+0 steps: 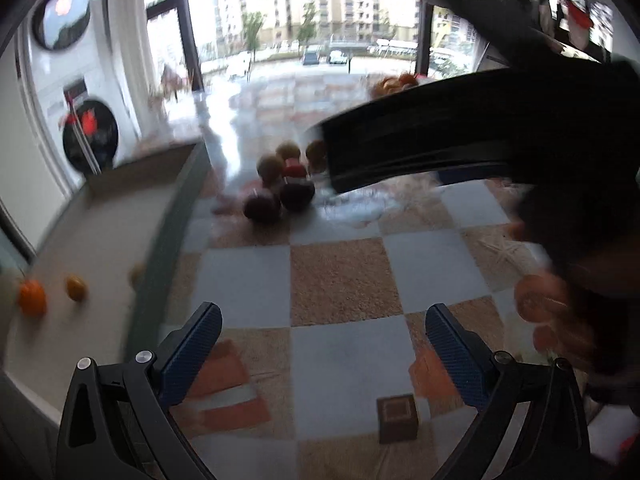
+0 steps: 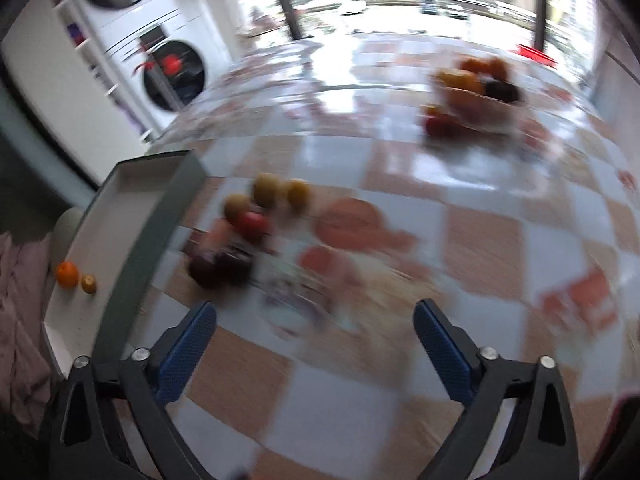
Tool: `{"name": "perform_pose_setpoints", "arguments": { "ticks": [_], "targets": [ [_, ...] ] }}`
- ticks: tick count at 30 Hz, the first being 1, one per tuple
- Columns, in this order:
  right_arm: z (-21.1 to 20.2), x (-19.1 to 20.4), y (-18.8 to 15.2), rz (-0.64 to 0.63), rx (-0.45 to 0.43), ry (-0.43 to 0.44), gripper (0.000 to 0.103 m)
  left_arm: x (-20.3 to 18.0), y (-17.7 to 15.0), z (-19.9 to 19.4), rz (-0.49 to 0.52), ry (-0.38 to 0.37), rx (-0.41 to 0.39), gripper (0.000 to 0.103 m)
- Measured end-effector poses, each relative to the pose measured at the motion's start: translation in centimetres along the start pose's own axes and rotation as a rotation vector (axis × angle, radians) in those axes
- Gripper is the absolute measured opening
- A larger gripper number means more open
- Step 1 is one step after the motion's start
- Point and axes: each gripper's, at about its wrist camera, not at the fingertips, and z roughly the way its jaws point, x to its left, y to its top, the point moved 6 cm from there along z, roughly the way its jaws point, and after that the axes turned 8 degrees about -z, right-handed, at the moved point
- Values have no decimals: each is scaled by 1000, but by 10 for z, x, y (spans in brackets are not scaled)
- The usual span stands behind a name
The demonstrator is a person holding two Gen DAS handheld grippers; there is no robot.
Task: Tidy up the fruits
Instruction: 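Grasp a dark plum with the right tool while the left tool grasps another dark plum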
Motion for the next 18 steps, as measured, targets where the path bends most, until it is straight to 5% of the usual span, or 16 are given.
{"name": "perform_pose_setpoints", "arguments": {
  "ticks": [3,5,10,13,18],
  "targets": [
    [21,17,7,-24,41,30,71,10,10,-16,7,12,-49,102],
    [23,23,11,-51,26,13,71,24,19,-22,-20,22,-60,88],
    [32,32,21,-83,16,66,65,58,36,-21,-105,61,-42,88],
    [29,29,20,-57,19,102,37,69,49,-21,-140,67,-60,88],
    [31,24,17,-21,23,176,35,77,61,-16,-159,90,-69,88]
  ]
}}
